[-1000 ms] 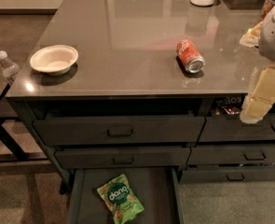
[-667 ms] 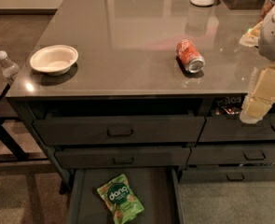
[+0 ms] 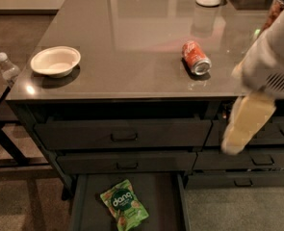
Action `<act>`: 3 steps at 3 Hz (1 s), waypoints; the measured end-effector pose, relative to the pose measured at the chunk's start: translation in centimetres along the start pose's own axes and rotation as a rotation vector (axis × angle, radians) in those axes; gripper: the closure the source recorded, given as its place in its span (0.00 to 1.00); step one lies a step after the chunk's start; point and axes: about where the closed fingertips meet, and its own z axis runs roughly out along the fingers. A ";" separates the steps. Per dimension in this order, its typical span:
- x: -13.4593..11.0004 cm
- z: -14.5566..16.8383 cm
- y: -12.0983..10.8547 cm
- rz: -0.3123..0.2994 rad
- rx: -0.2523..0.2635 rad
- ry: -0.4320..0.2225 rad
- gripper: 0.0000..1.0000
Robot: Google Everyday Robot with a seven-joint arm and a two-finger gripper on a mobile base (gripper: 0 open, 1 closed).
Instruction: Pick green rice chip bag from bottom drawer and place on counter
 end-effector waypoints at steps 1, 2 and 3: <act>-1.1 6.2 4.7 0.040 -0.129 0.025 0.00; 0.3 8.5 6.8 0.045 -0.183 0.072 0.00; 0.3 8.5 6.8 0.045 -0.182 0.072 0.00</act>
Offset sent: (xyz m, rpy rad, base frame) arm -0.0220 0.0320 -0.0538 0.0257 0.1109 -0.0130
